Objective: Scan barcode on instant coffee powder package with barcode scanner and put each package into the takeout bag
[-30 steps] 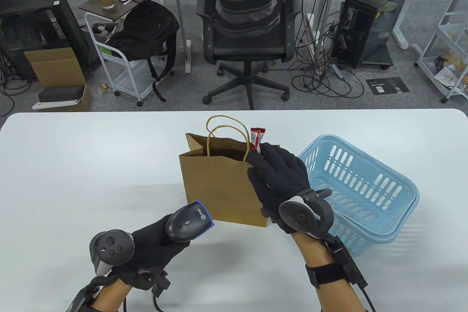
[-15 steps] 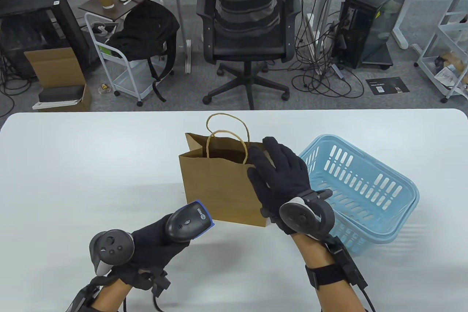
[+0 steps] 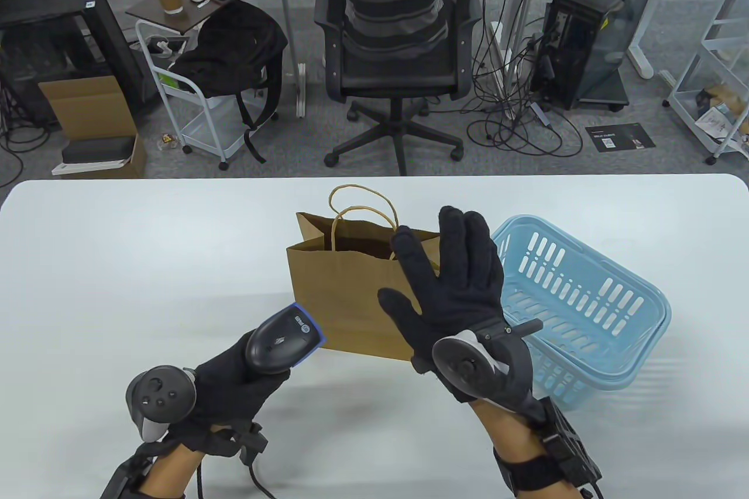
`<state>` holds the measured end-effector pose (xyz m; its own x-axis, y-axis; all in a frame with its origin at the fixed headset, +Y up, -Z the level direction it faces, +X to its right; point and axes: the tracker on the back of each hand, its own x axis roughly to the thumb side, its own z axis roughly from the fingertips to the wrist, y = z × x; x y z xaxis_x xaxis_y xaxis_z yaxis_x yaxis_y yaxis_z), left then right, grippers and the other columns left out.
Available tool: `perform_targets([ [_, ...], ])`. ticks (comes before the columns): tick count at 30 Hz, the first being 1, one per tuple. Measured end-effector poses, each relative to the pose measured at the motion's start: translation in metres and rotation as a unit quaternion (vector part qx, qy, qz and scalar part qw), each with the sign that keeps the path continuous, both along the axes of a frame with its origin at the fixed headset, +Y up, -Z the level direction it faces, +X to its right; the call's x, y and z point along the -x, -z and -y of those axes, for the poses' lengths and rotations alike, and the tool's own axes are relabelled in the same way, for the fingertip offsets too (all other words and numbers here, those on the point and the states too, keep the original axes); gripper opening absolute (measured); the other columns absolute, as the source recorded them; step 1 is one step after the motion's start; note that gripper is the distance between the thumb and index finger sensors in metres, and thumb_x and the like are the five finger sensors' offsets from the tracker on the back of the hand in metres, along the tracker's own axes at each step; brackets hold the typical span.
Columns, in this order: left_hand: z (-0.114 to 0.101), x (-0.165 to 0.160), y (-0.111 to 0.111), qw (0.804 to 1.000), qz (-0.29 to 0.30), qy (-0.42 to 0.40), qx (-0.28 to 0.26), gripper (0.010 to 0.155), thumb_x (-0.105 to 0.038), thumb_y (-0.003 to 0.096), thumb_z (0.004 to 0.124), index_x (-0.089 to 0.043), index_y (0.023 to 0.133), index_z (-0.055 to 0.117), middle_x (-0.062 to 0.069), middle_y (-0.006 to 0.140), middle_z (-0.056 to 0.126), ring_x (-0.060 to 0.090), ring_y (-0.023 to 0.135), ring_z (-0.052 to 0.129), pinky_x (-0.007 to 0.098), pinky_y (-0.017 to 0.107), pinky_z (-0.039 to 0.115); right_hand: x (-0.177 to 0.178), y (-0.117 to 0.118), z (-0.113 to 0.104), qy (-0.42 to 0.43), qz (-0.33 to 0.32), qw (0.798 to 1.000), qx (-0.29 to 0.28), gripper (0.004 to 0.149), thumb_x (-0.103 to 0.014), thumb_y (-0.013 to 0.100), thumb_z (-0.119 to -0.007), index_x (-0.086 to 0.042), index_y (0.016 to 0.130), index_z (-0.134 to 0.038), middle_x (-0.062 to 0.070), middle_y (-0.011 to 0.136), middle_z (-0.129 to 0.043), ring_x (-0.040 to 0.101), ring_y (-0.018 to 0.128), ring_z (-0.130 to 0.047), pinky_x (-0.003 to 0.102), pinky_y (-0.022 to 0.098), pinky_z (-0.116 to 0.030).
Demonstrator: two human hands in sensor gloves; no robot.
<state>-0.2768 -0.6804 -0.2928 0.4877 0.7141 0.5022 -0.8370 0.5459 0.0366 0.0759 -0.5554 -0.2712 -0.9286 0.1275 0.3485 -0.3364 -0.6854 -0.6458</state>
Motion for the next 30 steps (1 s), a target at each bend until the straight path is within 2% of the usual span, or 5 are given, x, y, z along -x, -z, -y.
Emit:
perform_targets([
  [3, -0.002, 0.006, 0.001, 1.000, -0.011, -0.008, 0.003, 0.065, -0.053, 0.0430, 0.087, -0.028, 0.098, 0.065, -0.006, 0.079, 0.090, 0.023, 0.054, 0.105, 0.046, 0.051, 0.085, 0.002, -0.011, 0.022, -0.029, 0.001, 0.999, 0.018, 0.088, -0.077, 0.046, -0.071, -0.054, 0.115, -0.021, 0.008, 0.124, 0.007, 0.040, 0.115, -0.003, 0.061, 0.085, -0.025],
  [7, -0.002, 0.011, 0.004, 0.999, -0.030, -0.016, 0.009, 0.066, -0.053, 0.0433, 0.086, -0.027, 0.100, 0.062, -0.004, 0.082, 0.088, 0.024, 0.056, 0.104, 0.047, 0.053, 0.084, -0.003, -0.020, 0.059, -0.052, 0.000, 0.998, 0.025, 0.089, -0.077, 0.045, -0.071, -0.053, 0.115, -0.020, 0.008, 0.123, 0.007, 0.039, 0.114, -0.002, 0.061, 0.085, -0.023],
  [16, 0.003, 0.017, 0.009, 0.996, -0.075, -0.016, 0.035, 0.071, -0.052, 0.0441, 0.081, -0.027, 0.103, 0.050, -0.005, 0.089, 0.080, 0.025, 0.064, 0.100, 0.048, 0.057, 0.080, -0.022, -0.014, 0.128, -0.065, -0.019, 0.984, 0.164, 0.088, -0.075, 0.046, -0.071, -0.054, 0.113, -0.018, 0.012, 0.123, 0.002, 0.041, 0.114, -0.005, 0.061, 0.084, -0.024],
  [24, 0.018, 0.029, 0.022, 0.983, -0.144, 0.000, 0.111, 0.078, -0.050, 0.0453, 0.078, -0.025, 0.106, 0.036, -0.004, 0.097, 0.070, 0.027, 0.071, 0.095, 0.050, 0.061, 0.077, -0.024, -0.009, 0.146, -0.068, -0.025, 0.966, 0.248, 0.089, -0.074, 0.045, -0.070, -0.053, 0.111, -0.015, 0.019, 0.119, 0.003, 0.044, 0.111, -0.007, 0.060, 0.083, -0.026],
  [30, 0.032, 0.048, 0.033, 0.960, -0.210, -0.003, 0.186, 0.076, -0.050, 0.0453, 0.079, -0.022, 0.106, 0.042, -0.003, 0.096, 0.074, 0.026, 0.069, 0.097, 0.048, 0.060, 0.078, -0.019, -0.011, 0.147, -0.058, -0.053, 0.962, 0.263, 0.089, -0.074, 0.045, -0.070, -0.052, 0.112, -0.016, 0.017, 0.120, 0.001, 0.043, 0.112, -0.010, 0.060, 0.083, -0.027],
])
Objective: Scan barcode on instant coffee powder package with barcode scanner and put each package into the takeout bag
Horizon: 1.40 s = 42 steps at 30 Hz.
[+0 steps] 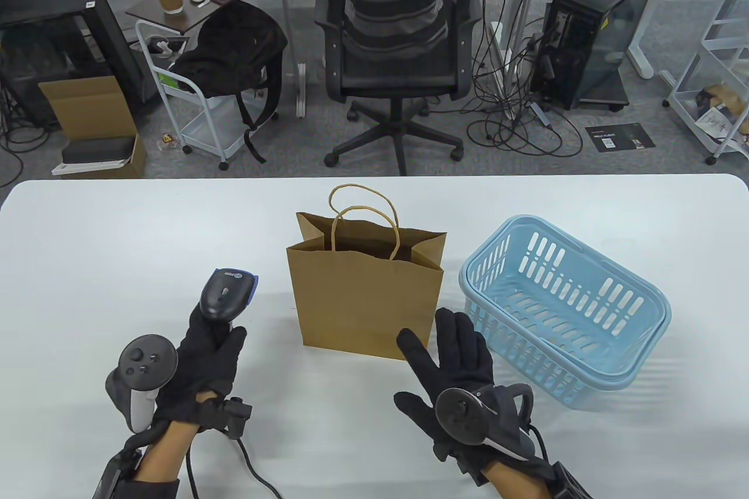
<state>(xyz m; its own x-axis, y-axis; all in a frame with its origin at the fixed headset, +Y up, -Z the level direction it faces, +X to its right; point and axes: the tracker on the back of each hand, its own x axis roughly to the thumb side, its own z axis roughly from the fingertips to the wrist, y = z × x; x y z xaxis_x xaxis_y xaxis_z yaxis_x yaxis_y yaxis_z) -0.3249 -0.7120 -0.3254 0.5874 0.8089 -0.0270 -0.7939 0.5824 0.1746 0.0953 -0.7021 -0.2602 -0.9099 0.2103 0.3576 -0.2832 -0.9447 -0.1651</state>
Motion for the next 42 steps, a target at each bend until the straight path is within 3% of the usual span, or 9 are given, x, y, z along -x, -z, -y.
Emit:
perform_targets([
  [7, 0.015, 0.015, 0.008, 0.996, -0.058, 0.001, 0.069, 0.077, -0.050, 0.0461, 0.080, -0.021, 0.107, 0.042, -0.003, 0.101, 0.068, 0.026, 0.087, 0.081, 0.050, 0.072, 0.066, 0.003, 0.002, 0.005, 0.005, -0.004, 1.000, 0.030, 0.088, -0.075, 0.045, -0.070, -0.052, 0.112, -0.016, 0.015, 0.121, 0.000, 0.043, 0.113, -0.012, 0.060, 0.084, -0.030],
  [13, 0.019, 0.019, 0.010, 0.988, -0.084, 0.062, 0.116, 0.076, -0.053, 0.0460, 0.080, -0.023, 0.107, 0.047, -0.005, 0.101, 0.069, 0.024, 0.086, 0.081, 0.049, 0.072, 0.066, 0.003, 0.003, 0.007, 0.009, -0.011, 0.999, 0.051, 0.088, -0.075, 0.045, -0.069, -0.052, 0.112, -0.018, 0.016, 0.122, -0.001, 0.043, 0.113, -0.013, 0.060, 0.083, -0.030],
  [21, 0.026, 0.021, 0.015, 0.980, -0.096, 0.083, 0.156, 0.076, -0.054, 0.0447, 0.081, -0.023, 0.107, 0.049, -0.006, 0.099, 0.072, 0.022, 0.085, 0.083, 0.048, 0.072, 0.067, 0.003, 0.004, 0.006, 0.011, -0.012, 0.998, 0.057, 0.088, -0.074, 0.045, -0.070, -0.051, 0.112, -0.018, 0.016, 0.122, -0.001, 0.043, 0.113, -0.014, 0.060, 0.083, -0.031],
  [42, 0.036, 0.023, 0.020, 0.964, -0.104, 0.118, 0.213, 0.077, -0.056, 0.0439, 0.082, -0.023, 0.106, 0.051, -0.006, 0.098, 0.074, 0.021, 0.085, 0.083, 0.047, 0.072, 0.068, 0.003, 0.004, 0.007, 0.011, -0.017, 0.997, 0.069, 0.087, -0.074, 0.045, -0.070, -0.051, 0.113, -0.019, 0.016, 0.122, -0.002, 0.043, 0.113, -0.015, 0.059, 0.083, -0.031],
])
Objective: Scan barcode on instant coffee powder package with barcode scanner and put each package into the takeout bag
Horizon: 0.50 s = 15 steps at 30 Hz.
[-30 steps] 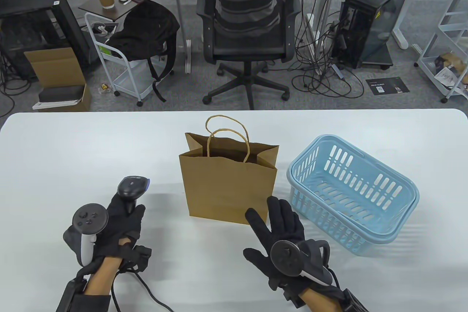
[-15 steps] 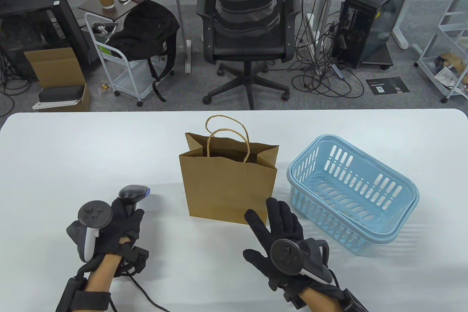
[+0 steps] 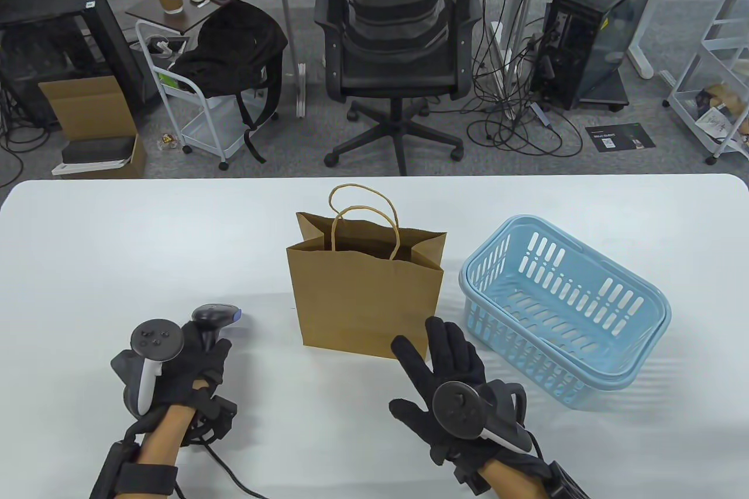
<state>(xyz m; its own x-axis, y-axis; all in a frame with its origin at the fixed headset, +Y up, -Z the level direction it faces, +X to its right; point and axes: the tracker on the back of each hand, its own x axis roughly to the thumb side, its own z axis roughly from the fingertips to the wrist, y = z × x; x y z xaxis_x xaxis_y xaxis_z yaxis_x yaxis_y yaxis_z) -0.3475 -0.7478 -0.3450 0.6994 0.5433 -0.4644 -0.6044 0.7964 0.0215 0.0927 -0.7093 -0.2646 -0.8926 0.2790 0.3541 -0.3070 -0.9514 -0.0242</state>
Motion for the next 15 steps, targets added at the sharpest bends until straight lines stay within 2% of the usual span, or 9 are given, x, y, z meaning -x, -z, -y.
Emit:
perform_targets([
  [15, 0.0013, -0.0017, 0.0012, 0.999, 0.006, 0.039, 0.034, 0.079, -0.058, 0.0431, 0.082, -0.024, 0.107, 0.051, -0.006, 0.098, 0.074, 0.021, 0.086, 0.083, 0.048, 0.072, 0.067, 0.0001, 0.0008, 0.0004, -0.001, -0.002, 1.000, 0.008, 0.087, -0.074, 0.045, -0.070, -0.050, 0.113, -0.021, 0.017, 0.121, -0.002, 0.043, 0.113, -0.015, 0.059, 0.083, -0.031],
])
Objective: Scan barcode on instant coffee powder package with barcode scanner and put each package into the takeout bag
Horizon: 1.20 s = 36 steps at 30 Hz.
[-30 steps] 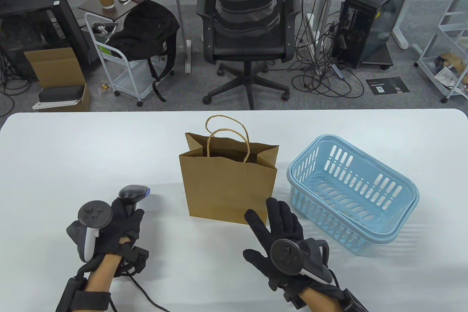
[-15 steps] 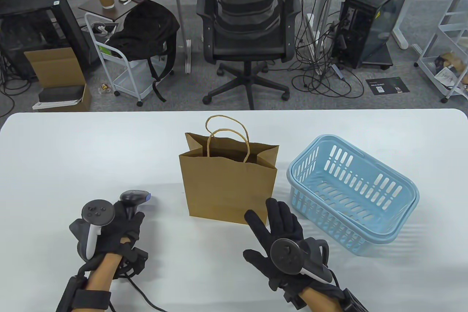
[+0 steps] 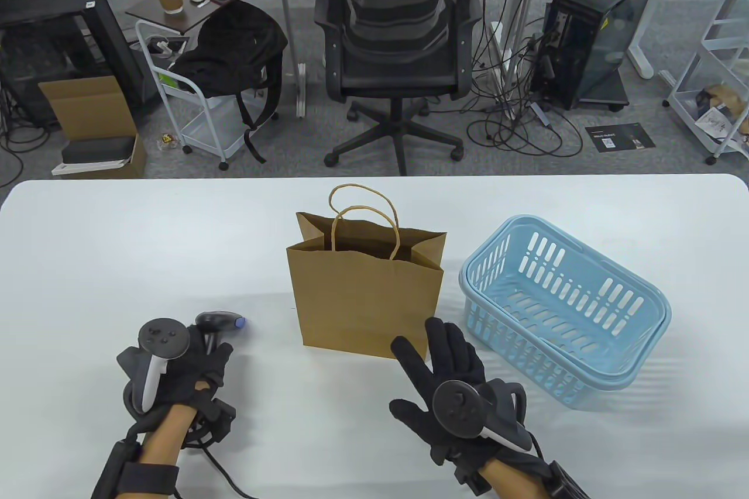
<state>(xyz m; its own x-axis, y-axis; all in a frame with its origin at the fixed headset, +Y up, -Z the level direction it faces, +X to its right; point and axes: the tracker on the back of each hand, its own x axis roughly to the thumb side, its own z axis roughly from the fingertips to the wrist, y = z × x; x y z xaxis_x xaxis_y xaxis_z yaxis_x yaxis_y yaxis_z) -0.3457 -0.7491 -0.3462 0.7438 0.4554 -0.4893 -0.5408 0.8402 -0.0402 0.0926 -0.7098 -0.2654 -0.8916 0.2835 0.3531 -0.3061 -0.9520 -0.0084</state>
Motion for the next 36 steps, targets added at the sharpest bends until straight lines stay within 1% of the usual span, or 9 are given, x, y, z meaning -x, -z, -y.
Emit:
perform_targets([
  [6, -0.001, 0.001, 0.000, 1.000, 0.000, 0.001, 0.006, 0.082, -0.062, 0.0420, 0.082, -0.027, 0.108, 0.049, -0.006, 0.101, 0.071, 0.023, 0.089, 0.079, 0.048, 0.074, 0.065, -0.001, 0.001, 0.000, 0.000, 0.004, 1.000, 0.003, 0.087, -0.074, 0.045, -0.070, -0.050, 0.113, -0.020, 0.017, 0.121, -0.001, 0.044, 0.112, -0.014, 0.059, 0.083, -0.031],
  [9, -0.007, 0.003, -0.002, 1.000, -0.006, 0.006, -0.005, 0.090, -0.068, 0.0401, 0.080, -0.027, 0.111, 0.042, -0.004, 0.104, 0.067, 0.024, 0.090, 0.077, 0.050, 0.075, 0.062, -0.001, 0.001, 0.000, -0.002, 0.004, 1.000, 0.004, 0.087, -0.074, 0.045, -0.070, -0.050, 0.113, -0.020, 0.017, 0.121, -0.001, 0.043, 0.112, -0.013, 0.059, 0.083, -0.031],
  [13, -0.021, 0.007, -0.009, 0.998, -0.029, 0.012, -0.047, 0.097, -0.071, 0.0399, 0.077, -0.030, 0.112, 0.027, -0.002, 0.113, 0.052, 0.026, 0.097, 0.067, 0.051, 0.078, 0.055, -0.003, 0.002, -0.002, 0.006, 0.010, 1.000, 0.003, 0.087, -0.073, 0.045, -0.070, -0.051, 0.113, -0.020, 0.016, 0.121, -0.001, 0.043, 0.112, -0.013, 0.059, 0.083, -0.030],
  [17, -0.036, 0.002, -0.017, 0.994, -0.020, 0.024, -0.109, 0.098, -0.071, 0.0399, 0.077, -0.034, 0.112, 0.022, -0.005, 0.120, 0.036, 0.027, 0.110, 0.050, 0.052, 0.083, 0.045, -0.004, 0.003, -0.002, 0.007, 0.012, 1.000, 0.001, 0.087, -0.073, 0.045, -0.070, -0.050, 0.113, -0.020, 0.016, 0.121, -0.001, 0.043, 0.112, -0.013, 0.059, 0.083, -0.030],
  [20, -0.051, -0.009, -0.024, 0.987, 0.017, 0.046, -0.156, 0.096, -0.072, 0.0403, 0.076, -0.040, 0.111, 0.018, -0.008, 0.123, 0.026, 0.025, 0.120, 0.031, 0.052, 0.087, 0.032, -0.005, 0.003, -0.003, 0.007, 0.014, 1.000, 0.002, 0.087, -0.073, 0.045, -0.070, -0.051, 0.113, -0.021, 0.016, 0.121, -0.001, 0.043, 0.112, -0.013, 0.059, 0.083, -0.030],
  [21, -0.055, -0.013, -0.026, 0.983, 0.026, 0.054, -0.174, 0.097, -0.072, 0.0403, 0.075, -0.041, 0.111, 0.017, -0.009, 0.124, 0.023, 0.025, 0.121, 0.023, 0.052, 0.087, 0.029, -0.006, 0.004, -0.004, 0.009, 0.018, 1.000, -0.001, 0.087, -0.073, 0.045, -0.070, -0.051, 0.113, -0.021, 0.016, 0.121, -0.001, 0.043, 0.112, -0.013, 0.059, 0.083, -0.030],
  [23, -0.062, -0.019, -0.031, 0.976, 0.052, 0.054, -0.203, 0.096, -0.072, 0.0405, 0.075, -0.044, 0.110, 0.016, -0.011, 0.124, 0.020, 0.023, 0.121, 0.016, 0.052, 0.087, 0.023, -0.008, 0.004, -0.004, 0.011, 0.021, 1.000, -0.002, 0.087, -0.073, 0.045, -0.070, -0.050, 0.113, -0.021, 0.016, 0.121, -0.001, 0.043, 0.112, -0.013, 0.059, 0.083, -0.030],
  [31, -0.079, -0.054, -0.052, 0.940, 0.160, 0.108, -0.281, 0.093, -0.073, 0.0409, 0.073, -0.044, 0.112, 0.021, -0.008, 0.125, 0.021, 0.024, 0.120, 0.013, 0.054, 0.085, 0.020, -0.013, 0.007, -0.004, 0.009, 0.039, 0.999, 0.003, 0.087, -0.073, 0.045, -0.070, -0.051, 0.113, -0.021, 0.016, 0.121, 0.000, 0.043, 0.112, -0.012, 0.060, 0.083, -0.030],
  [36, -0.081, -0.072, -0.062, 0.932, 0.209, 0.095, -0.282, 0.092, -0.073, 0.0412, 0.073, -0.044, 0.112, 0.021, -0.006, 0.125, 0.020, 0.026, 0.119, 0.012, 0.054, 0.084, 0.020, -0.016, 0.009, -0.002, 0.009, 0.047, 0.999, 0.007, 0.087, -0.073, 0.045, -0.071, -0.051, 0.113, -0.022, 0.016, 0.121, 0.000, 0.043, 0.112, -0.012, 0.060, 0.083, -0.030],
])
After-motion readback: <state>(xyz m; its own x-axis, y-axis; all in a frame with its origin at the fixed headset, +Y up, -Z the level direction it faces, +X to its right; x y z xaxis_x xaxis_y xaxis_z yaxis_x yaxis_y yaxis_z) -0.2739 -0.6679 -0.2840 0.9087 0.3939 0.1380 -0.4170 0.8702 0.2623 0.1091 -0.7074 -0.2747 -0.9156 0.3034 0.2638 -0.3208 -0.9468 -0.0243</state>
